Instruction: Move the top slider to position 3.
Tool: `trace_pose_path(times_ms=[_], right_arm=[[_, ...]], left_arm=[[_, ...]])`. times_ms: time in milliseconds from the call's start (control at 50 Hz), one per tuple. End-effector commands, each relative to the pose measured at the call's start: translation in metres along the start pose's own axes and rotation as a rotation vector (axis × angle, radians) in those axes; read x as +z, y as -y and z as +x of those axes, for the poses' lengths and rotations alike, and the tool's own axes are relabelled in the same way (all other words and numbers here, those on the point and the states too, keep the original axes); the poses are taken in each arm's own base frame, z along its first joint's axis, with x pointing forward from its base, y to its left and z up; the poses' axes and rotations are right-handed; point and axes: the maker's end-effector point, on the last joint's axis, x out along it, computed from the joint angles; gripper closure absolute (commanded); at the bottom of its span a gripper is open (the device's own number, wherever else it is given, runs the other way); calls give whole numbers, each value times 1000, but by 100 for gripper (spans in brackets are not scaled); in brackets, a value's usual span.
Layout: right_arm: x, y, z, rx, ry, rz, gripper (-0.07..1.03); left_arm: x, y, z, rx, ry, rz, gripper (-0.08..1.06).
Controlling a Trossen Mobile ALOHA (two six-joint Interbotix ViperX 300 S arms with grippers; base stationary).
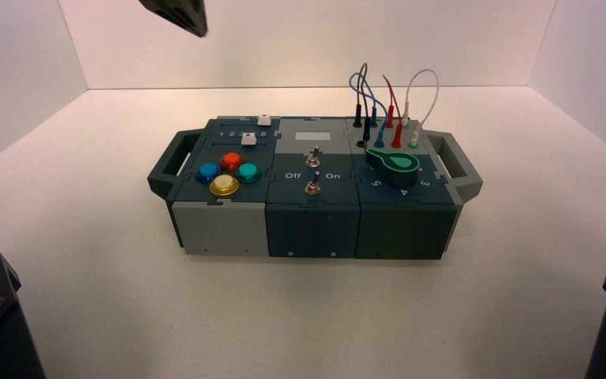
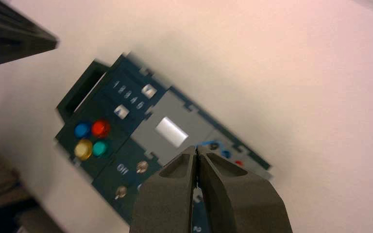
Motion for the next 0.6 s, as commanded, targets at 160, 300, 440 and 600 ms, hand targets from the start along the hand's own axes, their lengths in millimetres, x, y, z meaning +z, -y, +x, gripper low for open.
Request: trace_pose_path(times_ms=[160, 300, 440, 600], right_arm=[[16, 15, 7, 50, -49, -36, 98], [19, 24, 8, 114, -46, -13, 98], [19, 27, 13, 135, -55, -5, 98], [18, 30, 24, 147, -76, -13, 98]], left_arm=[[11, 10, 10, -49, 0, 5, 101], [12, 14, 18, -52, 16, 10, 101], [18, 19, 25, -50, 62, 12, 101], [19, 28, 35, -75, 52, -12, 101]])
